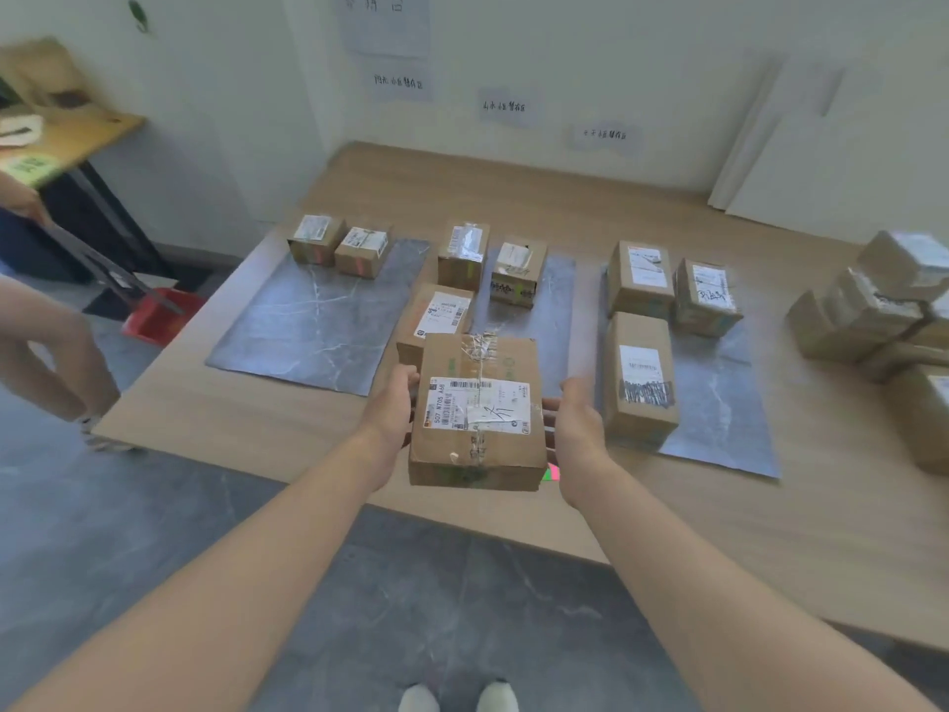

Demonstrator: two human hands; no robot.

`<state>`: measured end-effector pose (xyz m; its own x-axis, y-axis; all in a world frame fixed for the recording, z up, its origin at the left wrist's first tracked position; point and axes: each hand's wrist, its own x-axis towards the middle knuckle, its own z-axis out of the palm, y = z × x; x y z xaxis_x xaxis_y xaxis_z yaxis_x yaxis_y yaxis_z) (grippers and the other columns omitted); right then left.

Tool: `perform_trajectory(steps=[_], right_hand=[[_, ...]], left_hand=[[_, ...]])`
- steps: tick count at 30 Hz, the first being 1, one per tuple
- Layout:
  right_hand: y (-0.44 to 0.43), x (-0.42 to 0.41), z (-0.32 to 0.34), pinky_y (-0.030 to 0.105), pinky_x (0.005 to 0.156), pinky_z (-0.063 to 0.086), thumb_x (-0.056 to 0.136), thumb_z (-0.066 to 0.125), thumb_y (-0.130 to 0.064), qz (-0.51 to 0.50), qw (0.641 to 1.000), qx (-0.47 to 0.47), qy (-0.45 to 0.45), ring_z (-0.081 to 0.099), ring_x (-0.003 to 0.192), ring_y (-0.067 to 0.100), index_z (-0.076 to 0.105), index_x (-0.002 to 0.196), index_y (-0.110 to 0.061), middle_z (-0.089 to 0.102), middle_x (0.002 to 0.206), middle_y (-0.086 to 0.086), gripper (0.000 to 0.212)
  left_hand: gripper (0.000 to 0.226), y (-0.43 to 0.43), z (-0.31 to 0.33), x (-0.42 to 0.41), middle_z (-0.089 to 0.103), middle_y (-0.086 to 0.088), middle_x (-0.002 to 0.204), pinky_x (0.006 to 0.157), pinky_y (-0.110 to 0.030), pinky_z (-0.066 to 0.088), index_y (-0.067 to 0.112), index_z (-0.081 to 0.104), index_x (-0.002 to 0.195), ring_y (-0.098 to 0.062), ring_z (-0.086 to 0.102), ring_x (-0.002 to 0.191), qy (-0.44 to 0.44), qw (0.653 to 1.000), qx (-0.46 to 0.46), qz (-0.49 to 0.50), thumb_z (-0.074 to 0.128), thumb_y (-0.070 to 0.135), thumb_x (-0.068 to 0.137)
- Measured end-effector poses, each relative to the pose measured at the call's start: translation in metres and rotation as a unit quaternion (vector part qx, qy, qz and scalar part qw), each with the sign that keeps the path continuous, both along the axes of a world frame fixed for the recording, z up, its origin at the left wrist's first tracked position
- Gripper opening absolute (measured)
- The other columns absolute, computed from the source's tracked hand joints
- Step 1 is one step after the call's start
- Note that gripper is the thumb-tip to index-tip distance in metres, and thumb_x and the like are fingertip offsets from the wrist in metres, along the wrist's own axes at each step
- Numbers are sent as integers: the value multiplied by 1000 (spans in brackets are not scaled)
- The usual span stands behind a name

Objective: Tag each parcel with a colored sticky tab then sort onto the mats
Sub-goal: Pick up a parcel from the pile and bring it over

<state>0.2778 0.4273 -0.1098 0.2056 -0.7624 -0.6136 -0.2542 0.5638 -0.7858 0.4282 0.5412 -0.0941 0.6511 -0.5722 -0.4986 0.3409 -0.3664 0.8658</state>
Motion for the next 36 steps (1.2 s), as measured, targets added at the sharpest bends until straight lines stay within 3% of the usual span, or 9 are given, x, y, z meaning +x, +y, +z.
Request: perform_trajectory(steps=[4, 9, 17, 21, 25, 28, 31, 34, 36], right_hand=[[5, 7, -28, 36, 70, 48, 94, 36, -51, -2, 1000, 22, 5, 68, 81, 28, 72, 97, -14, 79, 95, 7, 52], [16, 14, -63, 45, 91, 55, 100, 33, -49, 13, 999, 45, 7, 71, 90, 26, 72, 95, -14, 79, 90, 3, 53], [38, 35, -108, 33, 71, 52, 101, 34, -43, -36, 996, 79, 32, 68, 84, 23, 72, 91, -15, 78, 93, 4, 49], [53, 48, -122, 33, 69, 48, 97, 36, -45, -62, 994, 83, 39, 64, 84, 22, 67, 110, -3, 77, 105, 10, 54], [62, 58, -138, 38, 80, 46, 85, 36, -56, -80, 993, 84, 30, 66, 92, 25, 69, 115, -12, 73, 117, 11, 63], [64, 63, -146, 39, 78, 36, 77, 37, -59, -98, 992, 83, 20, 50, 84, 20, 54, 131, -7, 62, 127, 17, 78], [63, 64, -152, 40, 78, 32, 76, 35, -59, -90, 992, 88, 26, 45, 84, 18, 50, 134, -9, 69, 113, 20, 78], [65, 65, -151, 38, 77, 34, 86, 34, -53, -93, 991, 90, 32, 48, 83, 18, 65, 104, -4, 73, 106, 16, 60], [65, 62, -153, 38, 75, 35, 92, 33, -48, -100, 990, 91, 39, 50, 80, 19, 54, 75, -18, 72, 89, 3, 41]], left_hand=[[36, 7, -24, 8, 71, -4, 95, 89, -40, 50, 24, 65, 94, -21, 63, 91, 15, 1000, 7, -3, 33, 39, 101], [36, 14, -57, 20, 73, 1, 96, 87, -38, 49, 26, 66, 96, -20, 64, 90, 12, 999, 30, -3, 33, 40, 101], [33, 23, -106, 43, 70, 7, 92, 87, -36, 48, 28, 66, 91, -20, 63, 92, 60, 993, 88, -42, 36, 40, 101], [31, 25, -126, 62, 69, 9, 89, 94, -39, 48, 30, 63, 89, -19, 63, 92, 70, 991, 99, -60, 36, 36, 102], [30, 25, -141, 74, 69, 10, 90, 93, -37, 48, 30, 64, 89, -18, 62, 90, 86, 988, 102, -80, 37, 35, 101], [28, 22, -149, 81, 70, 12, 89, 89, -35, 48, 30, 66, 92, -18, 62, 91, 99, 986, 101, -91, 39, 35, 100], [29, 21, -156, 85, 72, 16, 76, 90, -35, 50, 30, 66, 89, -17, 62, 90, 98, 984, 103, -108, 40, 34, 101], [28, 20, -158, 86, 70, 16, 81, 98, -40, 51, 30, 65, 90, -16, 64, 91, 91, 983, 101, -120, 40, 34, 102], [28, 19, -159, 87, 69, 14, 87, 100, -41, 50, 30, 65, 91, -16, 64, 92, 85, 983, 97, -130, 40, 35, 102]])
